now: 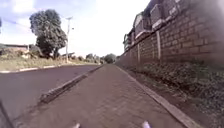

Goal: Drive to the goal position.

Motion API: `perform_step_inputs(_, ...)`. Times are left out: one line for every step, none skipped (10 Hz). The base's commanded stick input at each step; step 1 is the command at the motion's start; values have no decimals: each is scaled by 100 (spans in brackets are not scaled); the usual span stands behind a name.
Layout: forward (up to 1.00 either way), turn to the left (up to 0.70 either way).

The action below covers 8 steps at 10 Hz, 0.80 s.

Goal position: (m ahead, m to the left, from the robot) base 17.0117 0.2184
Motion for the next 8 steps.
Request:
perform_step_inputs(70, 0)
perform_step_inputs(70, 0)
perform_step_inputs(70, 0)
perform_step_inputs(70, 0)
perform_step_inputs(70, 0)
perform_step_inputs(70, 0)
perform_step_inputs(70, 0)
perform_step_inputs(70, 0)
